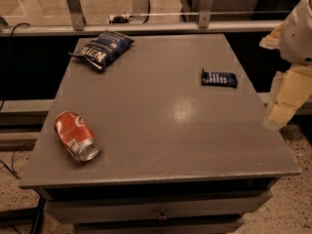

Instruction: Pick rxbar blueberry

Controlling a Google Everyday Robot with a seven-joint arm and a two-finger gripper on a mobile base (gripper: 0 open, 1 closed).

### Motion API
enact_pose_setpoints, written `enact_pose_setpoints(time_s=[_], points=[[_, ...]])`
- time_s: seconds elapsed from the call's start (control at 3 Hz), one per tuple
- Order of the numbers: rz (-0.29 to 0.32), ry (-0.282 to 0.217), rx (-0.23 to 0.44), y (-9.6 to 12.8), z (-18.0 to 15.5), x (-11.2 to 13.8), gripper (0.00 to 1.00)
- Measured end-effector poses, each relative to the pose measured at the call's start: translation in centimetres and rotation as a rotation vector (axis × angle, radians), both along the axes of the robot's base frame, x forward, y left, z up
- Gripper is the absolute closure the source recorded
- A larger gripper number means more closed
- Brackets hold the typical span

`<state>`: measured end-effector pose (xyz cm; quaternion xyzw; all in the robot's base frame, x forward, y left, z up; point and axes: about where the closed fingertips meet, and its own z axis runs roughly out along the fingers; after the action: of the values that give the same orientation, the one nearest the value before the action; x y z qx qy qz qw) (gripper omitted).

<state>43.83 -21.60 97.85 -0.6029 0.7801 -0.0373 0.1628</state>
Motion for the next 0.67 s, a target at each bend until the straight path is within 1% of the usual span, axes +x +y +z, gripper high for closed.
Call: enact_pose_setpoints(time_s=[0.33,0.67], points=[[-0.001,-0.002,0.011,0.0,-0.1,0.4,0.0],[-0.004,-0.01,0.079,-0.1,-1.1,3.2,0.0]])
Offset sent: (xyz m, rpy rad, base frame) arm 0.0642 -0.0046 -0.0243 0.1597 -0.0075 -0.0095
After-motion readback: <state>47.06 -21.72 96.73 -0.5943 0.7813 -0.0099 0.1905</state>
